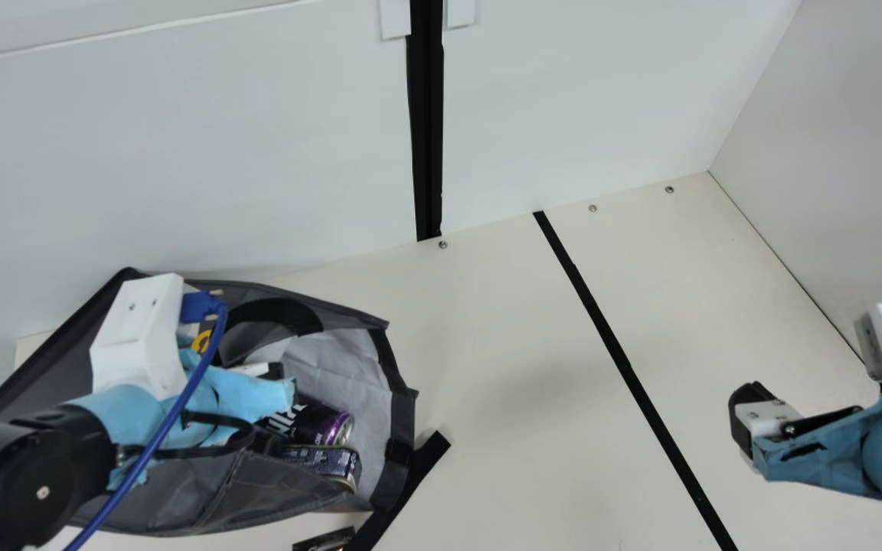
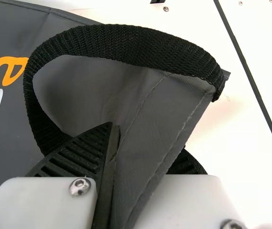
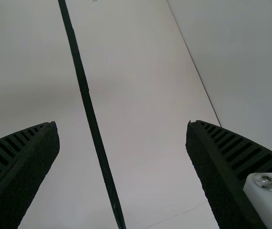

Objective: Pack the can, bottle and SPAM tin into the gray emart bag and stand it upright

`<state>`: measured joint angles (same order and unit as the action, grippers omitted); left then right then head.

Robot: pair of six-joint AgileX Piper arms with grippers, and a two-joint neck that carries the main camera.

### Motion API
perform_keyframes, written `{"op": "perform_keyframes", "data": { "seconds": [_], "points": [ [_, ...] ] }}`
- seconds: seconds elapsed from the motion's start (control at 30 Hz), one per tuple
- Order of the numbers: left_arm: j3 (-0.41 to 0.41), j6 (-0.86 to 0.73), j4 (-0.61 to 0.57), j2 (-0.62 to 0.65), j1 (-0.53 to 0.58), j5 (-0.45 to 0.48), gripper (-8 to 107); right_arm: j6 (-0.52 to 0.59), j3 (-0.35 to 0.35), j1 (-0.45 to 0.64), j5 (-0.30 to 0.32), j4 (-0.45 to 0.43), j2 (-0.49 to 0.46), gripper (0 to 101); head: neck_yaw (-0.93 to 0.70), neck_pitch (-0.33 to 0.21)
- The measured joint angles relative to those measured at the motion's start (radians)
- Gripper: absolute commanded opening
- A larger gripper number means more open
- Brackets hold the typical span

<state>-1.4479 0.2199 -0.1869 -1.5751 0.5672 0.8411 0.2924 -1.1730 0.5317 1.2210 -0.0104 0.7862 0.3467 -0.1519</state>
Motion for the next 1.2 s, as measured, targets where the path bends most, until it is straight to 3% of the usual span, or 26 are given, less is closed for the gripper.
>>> {"op": "perform_keyframes", "data": {
  "seconds": [0.63,1.2],
  "points": [
    [0.000,0.000,0.000,0.000,0.000,0.000,-8,-0.032,0.024,0.120,0.000,0.036,-0.016,95,0.000,0.000],
    [0.000,0.000,0.000,0.000,0.000,0.000,-8,-0.093,0.040,0.089,-0.001,0.033,-0.031,95,0.000,0.000]
  ]
}}
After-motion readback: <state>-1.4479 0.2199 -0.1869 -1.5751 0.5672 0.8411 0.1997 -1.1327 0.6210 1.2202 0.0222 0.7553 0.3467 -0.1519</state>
